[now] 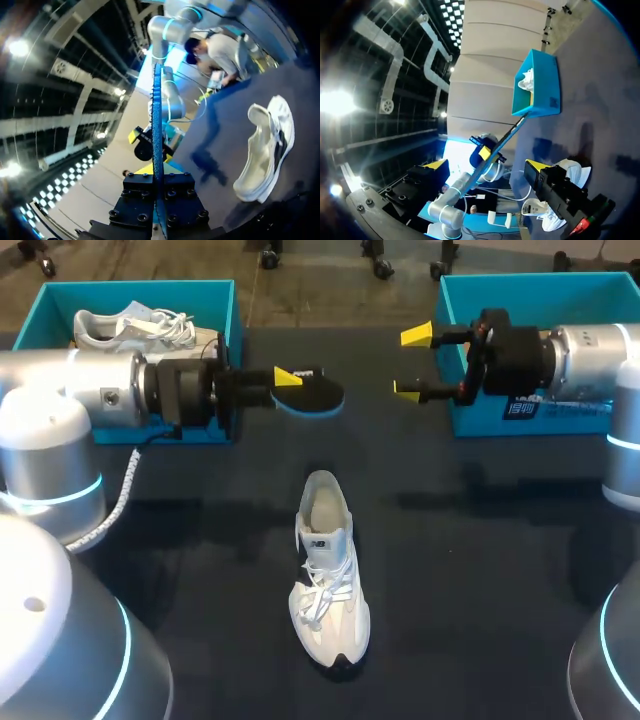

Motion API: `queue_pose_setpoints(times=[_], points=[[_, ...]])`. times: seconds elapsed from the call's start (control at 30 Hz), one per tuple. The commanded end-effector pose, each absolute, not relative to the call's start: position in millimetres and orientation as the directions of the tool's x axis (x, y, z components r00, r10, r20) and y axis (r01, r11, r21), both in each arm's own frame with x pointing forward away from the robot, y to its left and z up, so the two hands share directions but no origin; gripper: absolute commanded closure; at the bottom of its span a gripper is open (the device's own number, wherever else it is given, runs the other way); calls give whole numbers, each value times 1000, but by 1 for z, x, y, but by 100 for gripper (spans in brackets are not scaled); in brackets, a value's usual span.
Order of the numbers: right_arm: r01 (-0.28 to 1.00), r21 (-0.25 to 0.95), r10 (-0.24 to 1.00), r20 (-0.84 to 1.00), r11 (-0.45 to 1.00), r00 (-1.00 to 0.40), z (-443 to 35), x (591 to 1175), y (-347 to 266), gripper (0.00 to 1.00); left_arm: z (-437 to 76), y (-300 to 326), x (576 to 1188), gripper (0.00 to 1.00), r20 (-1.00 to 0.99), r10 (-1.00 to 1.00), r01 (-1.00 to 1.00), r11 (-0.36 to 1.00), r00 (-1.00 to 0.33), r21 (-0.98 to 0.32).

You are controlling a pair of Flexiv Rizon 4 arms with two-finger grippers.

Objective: Take the shoe out of the shoebox, open the shoe tongue, remove and reinsert the insole, then place the shoe into the shoebox

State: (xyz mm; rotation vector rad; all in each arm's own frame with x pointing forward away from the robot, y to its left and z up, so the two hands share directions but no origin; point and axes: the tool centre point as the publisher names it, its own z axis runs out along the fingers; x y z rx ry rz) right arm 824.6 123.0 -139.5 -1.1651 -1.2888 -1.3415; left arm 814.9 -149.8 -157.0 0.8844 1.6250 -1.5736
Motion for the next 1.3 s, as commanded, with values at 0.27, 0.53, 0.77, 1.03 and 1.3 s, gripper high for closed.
queue_pose_setpoints(times=[0.27,0.53,0.77,1.03,1.3], points=[[990,138,2,990,-38,-138,-139,824,123,0,-138,-148,810,100,-232,152,227,-51,-961,-973],[990,138,2,990,-38,-138,-139,824,123,0,-120,-143,800,100,49,308,-51,1,-950,-999],[990,138,2,990,-38,-138,-139,824,123,0,-120,-143,800,100,49,308,-51,1,-950,-999],[990,138,2,990,-38,-138,-139,824,123,0,-120,-143,800,100,49,308,-51,1,-950,-999],[990,138,2,990,-38,-138,-139,824,123,0,-119,-145,802,100,132,287,-134,13,-949,-991]])
